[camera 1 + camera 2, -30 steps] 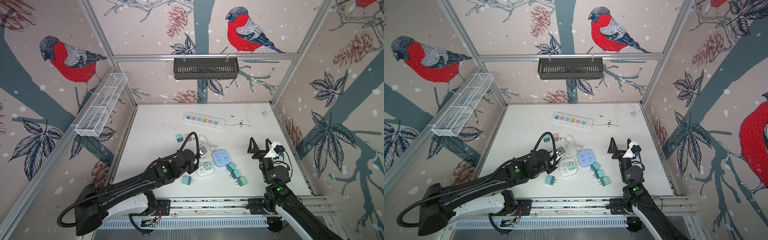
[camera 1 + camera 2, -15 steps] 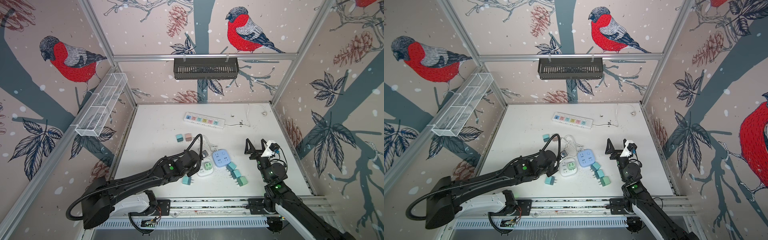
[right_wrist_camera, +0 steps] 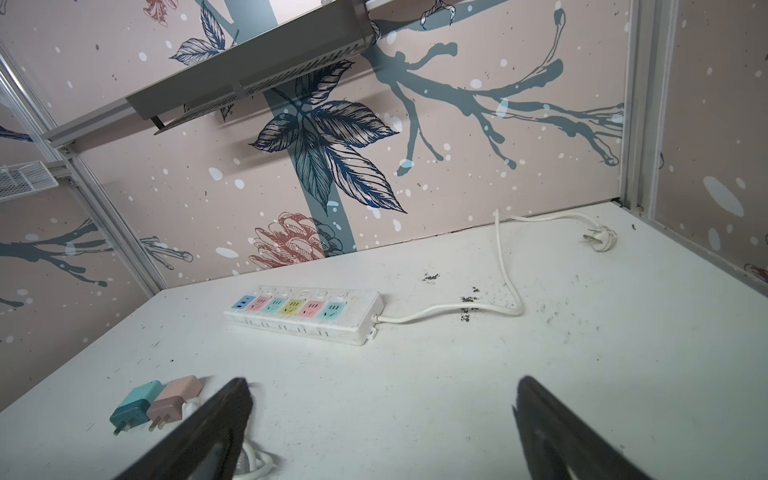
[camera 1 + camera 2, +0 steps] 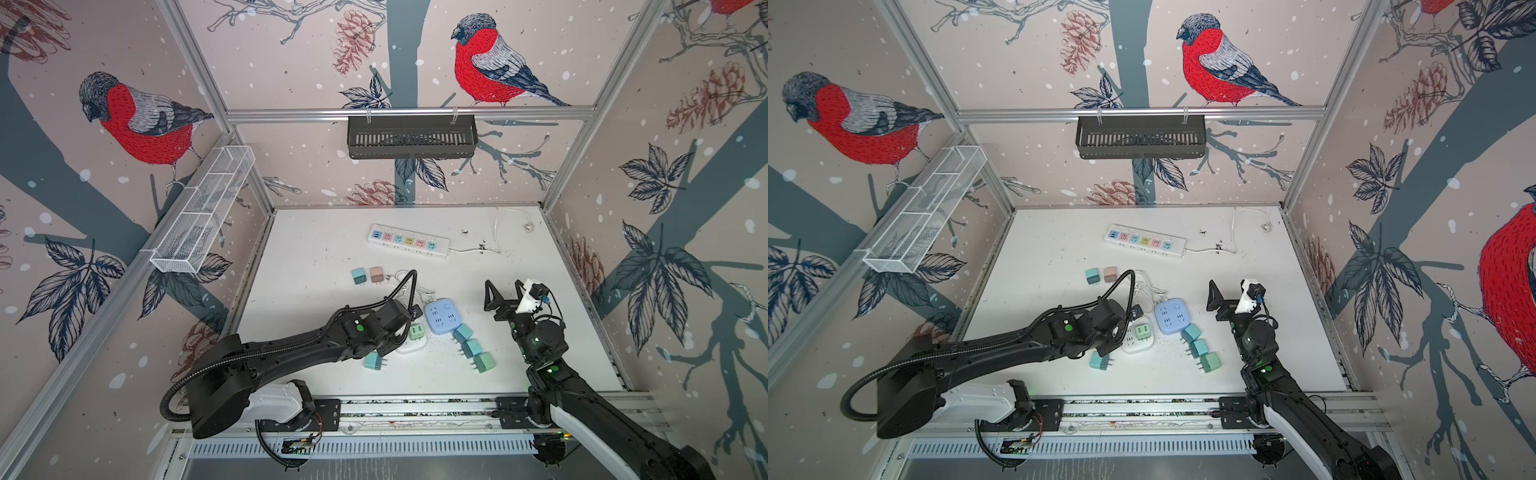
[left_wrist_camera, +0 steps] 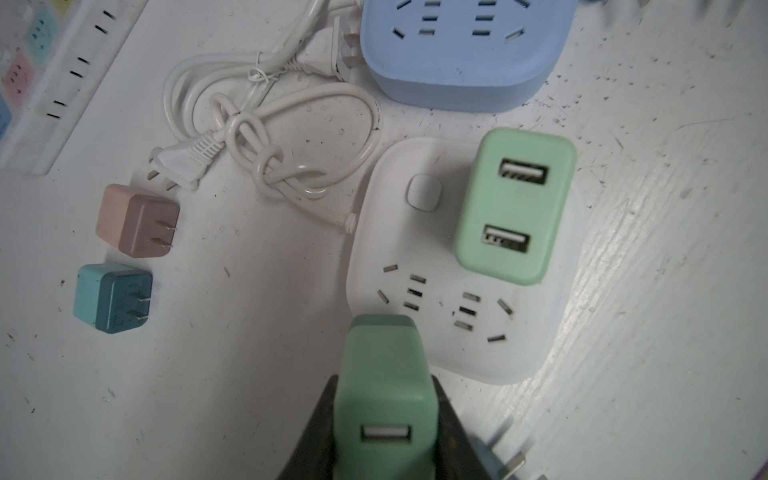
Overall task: Insert the plug
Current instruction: 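Carry the adapter over the white socket box with the left gripper while the right withdraws, then lower the light-green adapter into the white socket box beside the first and release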
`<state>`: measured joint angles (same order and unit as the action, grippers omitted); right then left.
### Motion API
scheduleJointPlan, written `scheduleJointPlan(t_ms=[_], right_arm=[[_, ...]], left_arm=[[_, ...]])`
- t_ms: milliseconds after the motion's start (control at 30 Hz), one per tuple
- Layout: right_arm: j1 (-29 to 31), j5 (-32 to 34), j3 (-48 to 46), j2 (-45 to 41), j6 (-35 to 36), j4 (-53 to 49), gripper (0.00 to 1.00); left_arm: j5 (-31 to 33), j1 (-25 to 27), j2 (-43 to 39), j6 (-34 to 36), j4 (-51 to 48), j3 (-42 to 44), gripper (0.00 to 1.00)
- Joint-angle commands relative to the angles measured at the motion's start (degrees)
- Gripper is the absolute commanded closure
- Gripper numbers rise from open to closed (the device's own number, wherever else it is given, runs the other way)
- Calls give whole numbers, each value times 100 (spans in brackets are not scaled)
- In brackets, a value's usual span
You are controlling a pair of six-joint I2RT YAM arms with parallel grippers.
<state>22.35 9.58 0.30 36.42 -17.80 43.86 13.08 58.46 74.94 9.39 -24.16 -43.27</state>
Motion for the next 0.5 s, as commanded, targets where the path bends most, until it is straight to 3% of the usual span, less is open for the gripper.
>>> scheduleJointPlan(t_ms=[0,233,467], right_arm=[[-2,-18,-307,11,29,288,0],[0,-35,-293,52,35,304,0],[1,-42,-276,97,32,312,0]], left_arm=[[-187,3,88,-16,-197,-123,100],[-876,53,-115,128,-154,-191,100],[-944,69,-18,180,-154,-229,100]])
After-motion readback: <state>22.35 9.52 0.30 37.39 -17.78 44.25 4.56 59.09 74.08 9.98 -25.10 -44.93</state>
